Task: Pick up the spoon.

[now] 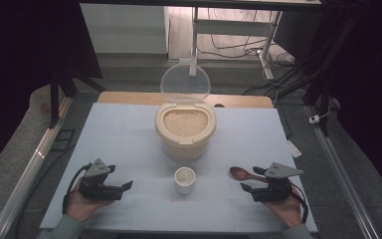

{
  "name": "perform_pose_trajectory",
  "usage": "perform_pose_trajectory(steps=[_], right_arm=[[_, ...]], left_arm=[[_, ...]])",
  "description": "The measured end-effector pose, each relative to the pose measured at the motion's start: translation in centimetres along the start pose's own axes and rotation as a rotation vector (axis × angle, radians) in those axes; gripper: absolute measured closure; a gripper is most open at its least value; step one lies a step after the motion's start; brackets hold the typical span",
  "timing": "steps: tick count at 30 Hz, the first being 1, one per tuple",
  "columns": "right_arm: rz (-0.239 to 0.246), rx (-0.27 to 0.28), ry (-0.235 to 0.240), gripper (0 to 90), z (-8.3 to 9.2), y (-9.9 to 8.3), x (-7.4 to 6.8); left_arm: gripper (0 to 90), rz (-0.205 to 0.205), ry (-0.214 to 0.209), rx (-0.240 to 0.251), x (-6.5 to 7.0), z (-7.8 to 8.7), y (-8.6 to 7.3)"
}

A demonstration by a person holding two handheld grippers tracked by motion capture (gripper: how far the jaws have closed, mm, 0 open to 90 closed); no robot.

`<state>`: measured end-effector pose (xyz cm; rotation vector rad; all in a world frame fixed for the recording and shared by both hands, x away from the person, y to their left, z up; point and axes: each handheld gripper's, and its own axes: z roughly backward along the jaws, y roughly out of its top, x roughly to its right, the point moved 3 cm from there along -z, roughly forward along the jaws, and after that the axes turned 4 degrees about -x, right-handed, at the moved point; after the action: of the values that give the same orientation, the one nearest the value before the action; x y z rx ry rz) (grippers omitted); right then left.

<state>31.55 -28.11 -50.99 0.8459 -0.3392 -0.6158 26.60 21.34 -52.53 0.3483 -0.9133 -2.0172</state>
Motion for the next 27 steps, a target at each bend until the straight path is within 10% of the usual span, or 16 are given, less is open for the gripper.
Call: perform_pose_trajectory(steps=[27], right_arm=[[0.015,-0.065,-0.007,25.8,0.6,1.6,0.0]], left_arm=[[12.9,-0.006,0.011,0.028,0.1,0.3,0.3]])
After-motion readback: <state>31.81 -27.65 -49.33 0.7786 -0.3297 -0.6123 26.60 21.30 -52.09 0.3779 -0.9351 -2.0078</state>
